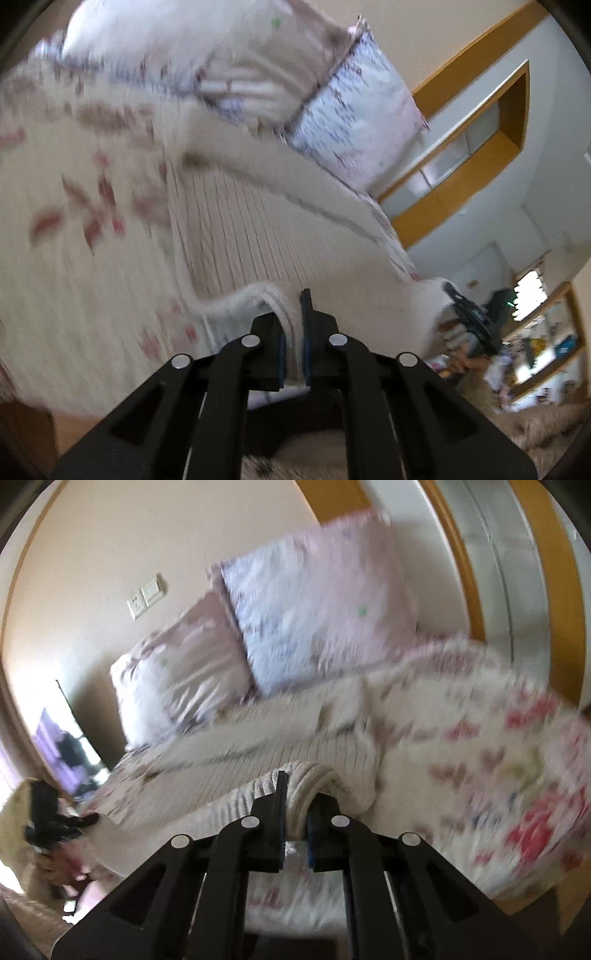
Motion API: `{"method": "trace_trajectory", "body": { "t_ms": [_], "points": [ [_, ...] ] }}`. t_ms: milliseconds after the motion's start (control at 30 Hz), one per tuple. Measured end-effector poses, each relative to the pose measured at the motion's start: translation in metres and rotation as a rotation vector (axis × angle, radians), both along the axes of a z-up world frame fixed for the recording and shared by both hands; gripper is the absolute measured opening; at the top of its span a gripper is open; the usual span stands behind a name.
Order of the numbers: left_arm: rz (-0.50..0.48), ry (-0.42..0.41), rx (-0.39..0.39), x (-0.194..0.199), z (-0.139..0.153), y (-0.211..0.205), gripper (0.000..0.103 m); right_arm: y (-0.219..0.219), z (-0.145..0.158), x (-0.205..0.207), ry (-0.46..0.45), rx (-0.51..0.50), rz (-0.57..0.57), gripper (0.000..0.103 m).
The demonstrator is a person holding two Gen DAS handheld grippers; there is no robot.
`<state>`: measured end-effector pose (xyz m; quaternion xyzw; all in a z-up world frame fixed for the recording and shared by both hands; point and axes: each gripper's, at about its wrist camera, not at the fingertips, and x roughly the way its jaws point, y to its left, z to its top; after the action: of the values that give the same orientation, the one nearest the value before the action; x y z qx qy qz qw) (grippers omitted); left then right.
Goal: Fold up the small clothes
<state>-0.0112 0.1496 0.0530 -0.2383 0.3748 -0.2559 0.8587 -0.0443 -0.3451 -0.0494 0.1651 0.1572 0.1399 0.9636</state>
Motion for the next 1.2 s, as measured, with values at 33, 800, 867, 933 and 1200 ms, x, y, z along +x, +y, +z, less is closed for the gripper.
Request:
{"method": "trace_trajectory", "body": {
  "t_ms": [33,800,867,933,1200],
  "points": [
    [0.014,-0.016,0.017,0.003,0.006,0.002,0.006,0.002,0.003,0.002,-0.026,-0.019,-0.018,0.008],
    [0.219,-0.113,0.191,0.17,0.065,-0.019,0.007,0.025,0.063,0.137,-0.077,-0.153,-0.154,0.008],
    [0.235,-0.103,0.192,0.18,0.064,-0.018,0.007,0.024,0.065,0.151,-0.069,-0.132,-0.156,0.008],
    [0.248,-0.094,0.189,0.195,0.062,-0.017,0.007,0.024,0.066,0.166,-0.065,-0.11,-0.166,0.008],
    [0.266,0.06,0.202,0.262,0.009,-0.024,0.007,0.01,0.016,0.253,0.217,0.023,-0.18,0.008]
  ]
}}
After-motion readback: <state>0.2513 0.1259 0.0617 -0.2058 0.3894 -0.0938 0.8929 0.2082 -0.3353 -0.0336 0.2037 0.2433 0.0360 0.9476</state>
